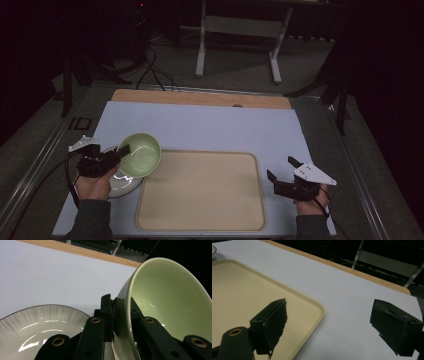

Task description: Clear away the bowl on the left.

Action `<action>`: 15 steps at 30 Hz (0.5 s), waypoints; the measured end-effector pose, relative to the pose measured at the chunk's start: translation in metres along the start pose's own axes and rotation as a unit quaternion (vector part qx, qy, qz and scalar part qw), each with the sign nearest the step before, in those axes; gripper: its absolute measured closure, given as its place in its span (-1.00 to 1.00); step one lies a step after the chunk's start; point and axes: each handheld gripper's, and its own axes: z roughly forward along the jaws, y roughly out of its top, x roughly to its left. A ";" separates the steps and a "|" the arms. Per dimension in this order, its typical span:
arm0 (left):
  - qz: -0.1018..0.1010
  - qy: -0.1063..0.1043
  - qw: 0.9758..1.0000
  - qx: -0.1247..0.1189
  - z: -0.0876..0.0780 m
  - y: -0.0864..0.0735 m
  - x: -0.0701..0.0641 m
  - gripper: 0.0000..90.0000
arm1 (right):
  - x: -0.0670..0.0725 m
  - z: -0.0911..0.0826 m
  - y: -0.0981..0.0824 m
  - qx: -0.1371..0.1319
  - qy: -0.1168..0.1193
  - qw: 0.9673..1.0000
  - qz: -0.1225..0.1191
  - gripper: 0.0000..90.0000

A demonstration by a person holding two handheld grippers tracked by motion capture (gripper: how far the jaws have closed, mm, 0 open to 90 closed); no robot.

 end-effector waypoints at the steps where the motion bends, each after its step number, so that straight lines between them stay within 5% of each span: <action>1: 0.000 0.000 1.000 0.000 0.000 0.000 0.000 0.82 | 0.000 0.000 0.000 0.000 0.000 1.000 0.000 -0.70; 15: 0.009 -0.006 1.000 0.007 0.006 -0.002 -0.007 0.81 | 0.000 0.000 0.000 0.000 0.000 1.000 0.000 -0.70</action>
